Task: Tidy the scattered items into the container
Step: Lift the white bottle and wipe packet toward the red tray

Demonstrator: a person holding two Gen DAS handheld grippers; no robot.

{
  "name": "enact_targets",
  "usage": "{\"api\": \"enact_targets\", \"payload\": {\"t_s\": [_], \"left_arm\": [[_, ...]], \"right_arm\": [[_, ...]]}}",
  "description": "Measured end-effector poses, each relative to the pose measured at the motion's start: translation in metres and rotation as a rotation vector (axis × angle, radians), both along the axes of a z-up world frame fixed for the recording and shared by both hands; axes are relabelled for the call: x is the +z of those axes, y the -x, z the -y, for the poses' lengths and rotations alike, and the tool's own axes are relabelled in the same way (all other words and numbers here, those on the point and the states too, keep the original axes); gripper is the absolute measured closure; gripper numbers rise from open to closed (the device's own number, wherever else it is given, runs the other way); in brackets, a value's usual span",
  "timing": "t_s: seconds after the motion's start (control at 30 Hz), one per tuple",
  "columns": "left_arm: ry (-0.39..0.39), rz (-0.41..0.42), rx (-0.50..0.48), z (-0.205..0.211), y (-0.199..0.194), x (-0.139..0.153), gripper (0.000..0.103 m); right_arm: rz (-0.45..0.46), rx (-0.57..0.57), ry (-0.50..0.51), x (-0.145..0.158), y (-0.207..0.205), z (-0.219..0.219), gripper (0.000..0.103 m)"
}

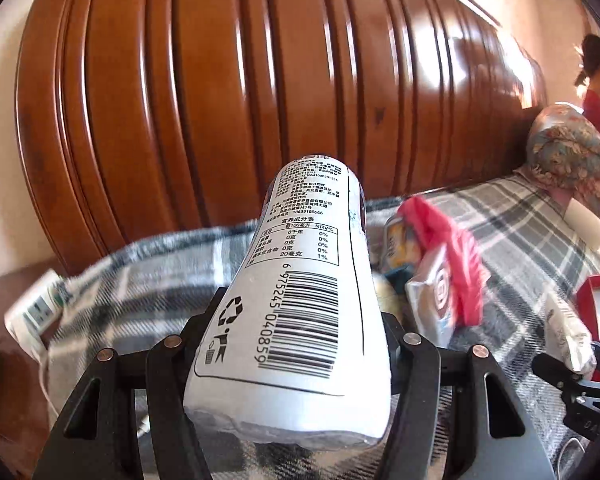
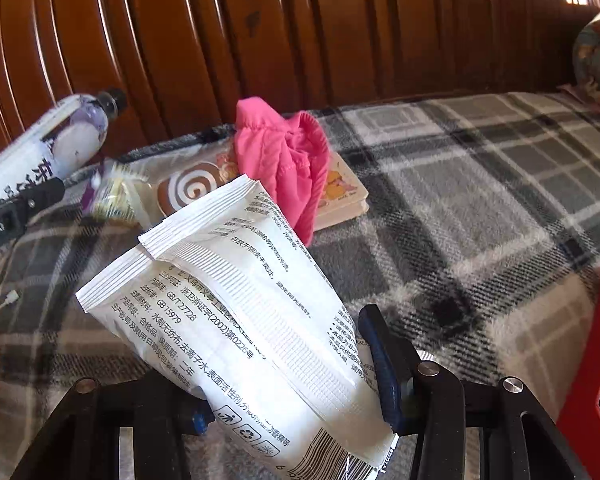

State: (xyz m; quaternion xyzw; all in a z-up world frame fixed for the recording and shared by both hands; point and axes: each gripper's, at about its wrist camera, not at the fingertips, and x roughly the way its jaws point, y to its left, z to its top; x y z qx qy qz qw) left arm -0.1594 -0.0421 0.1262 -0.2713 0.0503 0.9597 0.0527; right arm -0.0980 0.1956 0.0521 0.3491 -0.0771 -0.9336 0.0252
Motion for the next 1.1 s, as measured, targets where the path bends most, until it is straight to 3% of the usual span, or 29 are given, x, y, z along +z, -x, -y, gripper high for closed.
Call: {"api": "enact_targets", "payload": {"t_s": [0.17, 0.47, 0.63, 0.77, 0.93, 1.1], "left_arm": [[0.059, -0.068, -0.004, -0.008, -0.026, 0.029, 0.039], [0.035, -0.039, -0.051, -0.030, -0.070, 0.047, 0.039], [-0.008, -0.050, -0.199, -0.074, -0.103, 0.043, 0.038], [0.020, -0.050, -0.360, -0.136, -0.134, 0.036, 0.038], [-0.011, -0.003, -0.546, -0.206, -0.167, 0.023, 0.038], [0.002, 0.026, -0.679, -0.268, -0.184, 0.006, 0.038]], "right_arm": [[-0.031, 0.009, -0.001, 0.012, -0.015, 0.008, 0.049], [-0.082, -0.088, -0.003, 0.042, -0.053, -0.014, 0.049], [-0.076, -0.261, -0.047, 0.055, -0.098, -0.053, 0.049], [-0.040, -0.429, -0.011, 0.049, -0.149, -0.105, 0.049], [0.020, -0.636, 0.026, 0.033, -0.211, -0.172, 0.049], [0.048, -0.741, 0.077, 0.024, -0.229, -0.217, 0.048]]}}
